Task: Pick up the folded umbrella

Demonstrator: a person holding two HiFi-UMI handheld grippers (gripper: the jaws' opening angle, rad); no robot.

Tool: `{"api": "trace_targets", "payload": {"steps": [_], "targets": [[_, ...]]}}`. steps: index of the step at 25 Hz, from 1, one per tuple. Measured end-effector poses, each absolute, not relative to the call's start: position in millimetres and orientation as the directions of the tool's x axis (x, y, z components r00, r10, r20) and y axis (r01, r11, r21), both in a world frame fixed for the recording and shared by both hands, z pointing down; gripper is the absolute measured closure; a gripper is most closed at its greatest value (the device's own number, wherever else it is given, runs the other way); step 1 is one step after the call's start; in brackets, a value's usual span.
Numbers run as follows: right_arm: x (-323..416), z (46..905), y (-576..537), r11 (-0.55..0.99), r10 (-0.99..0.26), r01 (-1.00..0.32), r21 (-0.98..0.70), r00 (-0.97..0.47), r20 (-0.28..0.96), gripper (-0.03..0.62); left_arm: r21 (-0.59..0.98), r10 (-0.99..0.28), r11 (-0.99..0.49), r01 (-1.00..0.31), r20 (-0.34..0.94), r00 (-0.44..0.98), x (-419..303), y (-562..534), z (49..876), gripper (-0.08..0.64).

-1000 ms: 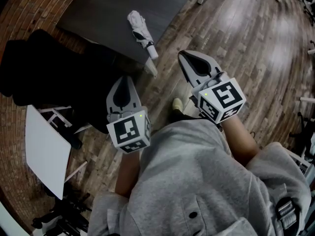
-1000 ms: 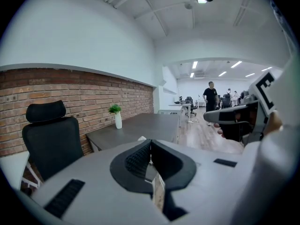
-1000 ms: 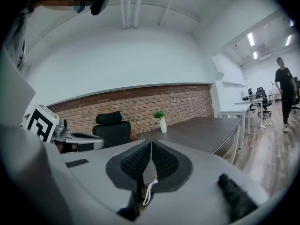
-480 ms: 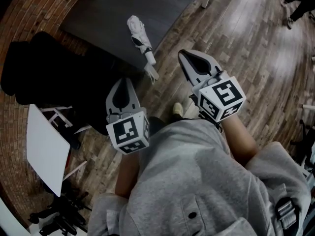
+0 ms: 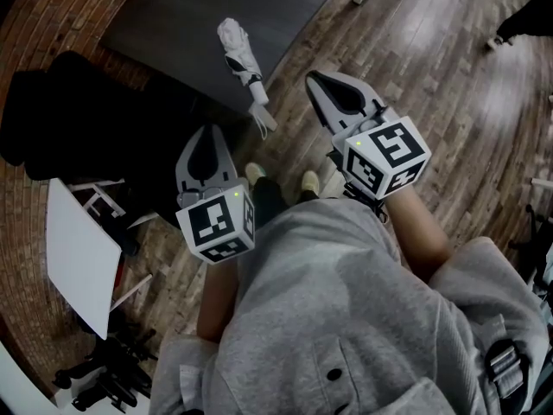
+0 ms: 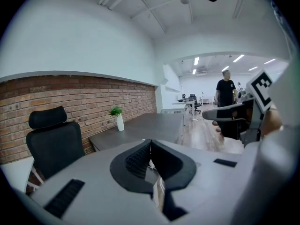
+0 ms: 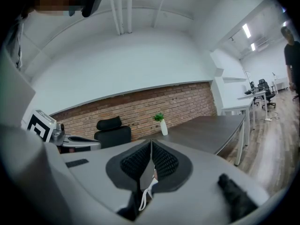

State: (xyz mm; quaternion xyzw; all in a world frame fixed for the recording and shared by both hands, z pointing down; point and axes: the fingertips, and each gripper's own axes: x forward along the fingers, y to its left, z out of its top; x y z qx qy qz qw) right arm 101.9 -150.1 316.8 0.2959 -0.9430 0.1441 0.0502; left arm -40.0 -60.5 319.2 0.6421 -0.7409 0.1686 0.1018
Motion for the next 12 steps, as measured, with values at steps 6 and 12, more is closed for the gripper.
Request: {"api": "trace_targets", "payload": {"steps": [6,12], "targets": [[92,316,-156,0.778,-0.552,-0.583,-0.235,-0.812,0.188,0.568,-0.114,-0.921,0.101,-0.988,0.364,-0.136,-50,-71,319,0.546],[68,316,-169,0.768,-0.567,-0.601,-0.221,-0.799,0.203,0.568,-0.094,-0.923,0.085,-0.992,0.368,-0.114,-77,-87,323,0.546]]}}
